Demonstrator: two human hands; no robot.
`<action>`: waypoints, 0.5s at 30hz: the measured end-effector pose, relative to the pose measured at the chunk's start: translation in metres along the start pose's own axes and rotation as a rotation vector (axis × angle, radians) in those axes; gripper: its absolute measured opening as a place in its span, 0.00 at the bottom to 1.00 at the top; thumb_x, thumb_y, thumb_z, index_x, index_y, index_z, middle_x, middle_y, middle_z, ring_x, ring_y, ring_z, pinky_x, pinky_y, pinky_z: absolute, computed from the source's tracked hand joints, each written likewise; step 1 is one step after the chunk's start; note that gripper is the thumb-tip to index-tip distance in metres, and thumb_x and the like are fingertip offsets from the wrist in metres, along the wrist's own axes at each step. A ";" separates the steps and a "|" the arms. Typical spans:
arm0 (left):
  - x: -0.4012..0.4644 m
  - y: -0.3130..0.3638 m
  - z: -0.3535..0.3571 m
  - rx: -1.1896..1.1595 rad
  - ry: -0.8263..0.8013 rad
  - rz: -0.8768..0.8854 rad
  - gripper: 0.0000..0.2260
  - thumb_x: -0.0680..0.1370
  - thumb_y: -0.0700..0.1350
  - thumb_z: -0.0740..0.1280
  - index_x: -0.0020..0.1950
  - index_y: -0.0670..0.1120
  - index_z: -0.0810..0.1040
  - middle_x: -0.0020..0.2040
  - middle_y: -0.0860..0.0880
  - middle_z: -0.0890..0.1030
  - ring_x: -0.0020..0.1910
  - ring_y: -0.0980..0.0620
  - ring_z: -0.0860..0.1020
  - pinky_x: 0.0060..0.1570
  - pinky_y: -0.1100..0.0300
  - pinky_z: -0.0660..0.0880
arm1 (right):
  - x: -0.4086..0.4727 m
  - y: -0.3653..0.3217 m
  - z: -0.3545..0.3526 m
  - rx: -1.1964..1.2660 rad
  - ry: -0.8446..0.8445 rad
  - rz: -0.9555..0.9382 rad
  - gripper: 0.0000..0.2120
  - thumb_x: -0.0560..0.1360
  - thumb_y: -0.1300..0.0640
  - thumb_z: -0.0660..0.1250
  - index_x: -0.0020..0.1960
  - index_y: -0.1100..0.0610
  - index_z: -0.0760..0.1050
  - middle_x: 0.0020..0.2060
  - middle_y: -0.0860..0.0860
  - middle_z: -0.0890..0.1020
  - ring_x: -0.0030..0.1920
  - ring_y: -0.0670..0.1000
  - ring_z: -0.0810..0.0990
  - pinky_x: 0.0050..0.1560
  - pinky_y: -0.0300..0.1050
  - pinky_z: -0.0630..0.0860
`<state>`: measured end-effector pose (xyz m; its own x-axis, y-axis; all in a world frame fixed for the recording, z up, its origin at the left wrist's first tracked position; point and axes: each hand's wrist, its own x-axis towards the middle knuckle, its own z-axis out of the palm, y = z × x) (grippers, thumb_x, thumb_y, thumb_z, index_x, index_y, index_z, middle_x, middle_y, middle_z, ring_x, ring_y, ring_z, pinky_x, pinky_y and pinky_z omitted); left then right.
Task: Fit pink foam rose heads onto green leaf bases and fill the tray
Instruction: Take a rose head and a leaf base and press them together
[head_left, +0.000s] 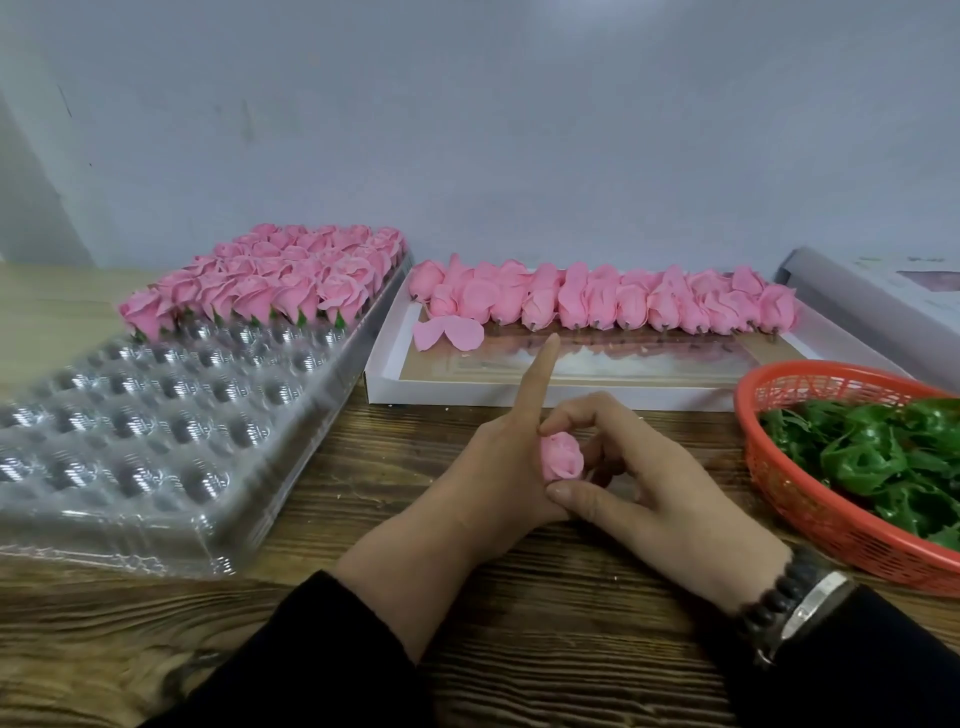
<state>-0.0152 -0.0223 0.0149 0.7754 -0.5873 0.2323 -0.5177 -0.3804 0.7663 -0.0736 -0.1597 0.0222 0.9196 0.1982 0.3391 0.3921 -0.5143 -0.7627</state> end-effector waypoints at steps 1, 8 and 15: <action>0.001 0.000 0.000 -0.006 -0.007 -0.006 0.51 0.69 0.42 0.74 0.70 0.65 0.35 0.56 0.50 0.79 0.58 0.53 0.76 0.58 0.64 0.69 | 0.002 0.002 0.000 -0.014 -0.005 -0.005 0.16 0.69 0.52 0.67 0.53 0.39 0.69 0.45 0.36 0.76 0.45 0.45 0.75 0.42 0.36 0.73; 0.002 -0.001 0.002 -0.039 -0.009 0.008 0.51 0.68 0.42 0.75 0.67 0.69 0.37 0.47 0.55 0.80 0.48 0.59 0.78 0.49 0.72 0.71 | 0.005 0.009 0.001 0.170 -0.021 0.011 0.07 0.72 0.58 0.68 0.47 0.50 0.73 0.39 0.42 0.79 0.40 0.47 0.75 0.42 0.43 0.73; 0.002 -0.002 0.002 -0.074 -0.060 -0.009 0.54 0.65 0.44 0.78 0.71 0.65 0.38 0.44 0.54 0.79 0.43 0.65 0.77 0.46 0.76 0.70 | 0.008 0.009 0.002 0.307 0.002 0.024 0.06 0.71 0.66 0.69 0.43 0.56 0.76 0.34 0.56 0.78 0.34 0.50 0.73 0.37 0.40 0.71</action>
<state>-0.0132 -0.0241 0.0132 0.7560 -0.6263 0.1904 -0.4807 -0.3338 0.8109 -0.0627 -0.1613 0.0172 0.9289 0.1874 0.3196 0.3590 -0.2423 -0.9013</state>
